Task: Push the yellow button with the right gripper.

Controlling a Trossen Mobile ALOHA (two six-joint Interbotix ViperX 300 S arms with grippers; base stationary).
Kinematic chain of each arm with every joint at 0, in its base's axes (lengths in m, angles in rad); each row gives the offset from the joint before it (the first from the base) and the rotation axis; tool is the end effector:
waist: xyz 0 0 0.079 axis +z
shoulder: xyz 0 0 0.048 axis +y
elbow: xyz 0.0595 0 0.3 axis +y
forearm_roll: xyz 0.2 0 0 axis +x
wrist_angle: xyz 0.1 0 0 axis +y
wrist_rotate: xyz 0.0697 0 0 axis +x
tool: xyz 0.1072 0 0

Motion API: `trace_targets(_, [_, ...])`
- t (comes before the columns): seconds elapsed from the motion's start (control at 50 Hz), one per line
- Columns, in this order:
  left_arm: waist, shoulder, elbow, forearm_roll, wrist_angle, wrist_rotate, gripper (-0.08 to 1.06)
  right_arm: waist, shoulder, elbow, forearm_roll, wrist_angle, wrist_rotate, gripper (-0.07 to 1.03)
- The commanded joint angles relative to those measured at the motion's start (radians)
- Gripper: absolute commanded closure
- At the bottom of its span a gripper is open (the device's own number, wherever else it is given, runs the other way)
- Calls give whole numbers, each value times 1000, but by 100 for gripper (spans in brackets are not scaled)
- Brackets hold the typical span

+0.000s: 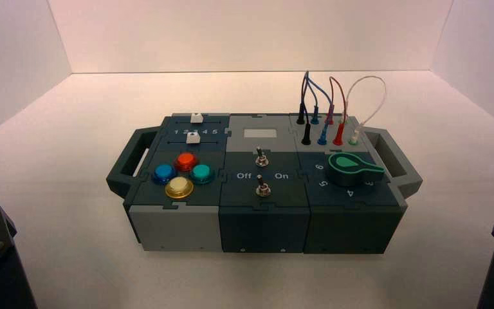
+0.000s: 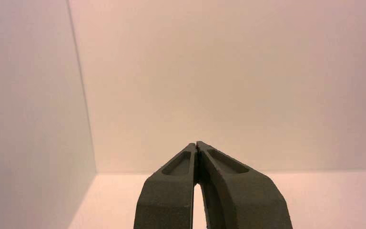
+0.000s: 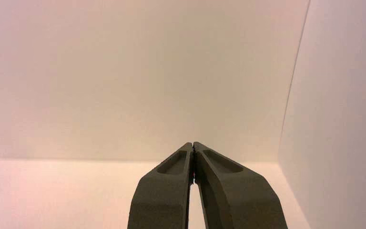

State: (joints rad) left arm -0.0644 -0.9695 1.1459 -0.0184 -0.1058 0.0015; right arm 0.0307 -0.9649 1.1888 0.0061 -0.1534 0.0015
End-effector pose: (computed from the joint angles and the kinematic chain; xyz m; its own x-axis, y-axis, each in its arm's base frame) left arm 0.2576 -0.0163 0.2806 0.9956 -0.0623 -0.0706 0.0612 0.9980 -0.0166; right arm 0.2561 0.0077 0.2677 0.9971 0.0297 -0.0704 -0.0292 0.9995 0.0074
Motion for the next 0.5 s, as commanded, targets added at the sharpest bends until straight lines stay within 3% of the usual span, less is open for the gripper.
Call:
trace_targets(0.02, [-75, 15, -57, 2, 75, 18, 101, 20, 8, -49, 2, 49, 0, 98])
trace_targets(0.14, [-187, 23, -87, 2, 219, 23, 101, 63, 11, -58, 2, 98, -5, 98])
trace_targets(0.26, [-244, 21, -100, 2, 348, 26, 101, 115, 20, -74, 2, 146, -8, 98])
trace_targets(0.34, [-262, 15, -101, 2, 446, 34, 101, 189, 29, -87, 3, 195, -8, 98])
trace_targets(0.5, [-267, 15, -115, 0, 554, 60, 101, 367, 72, -132, 3, 287, -6, 99])
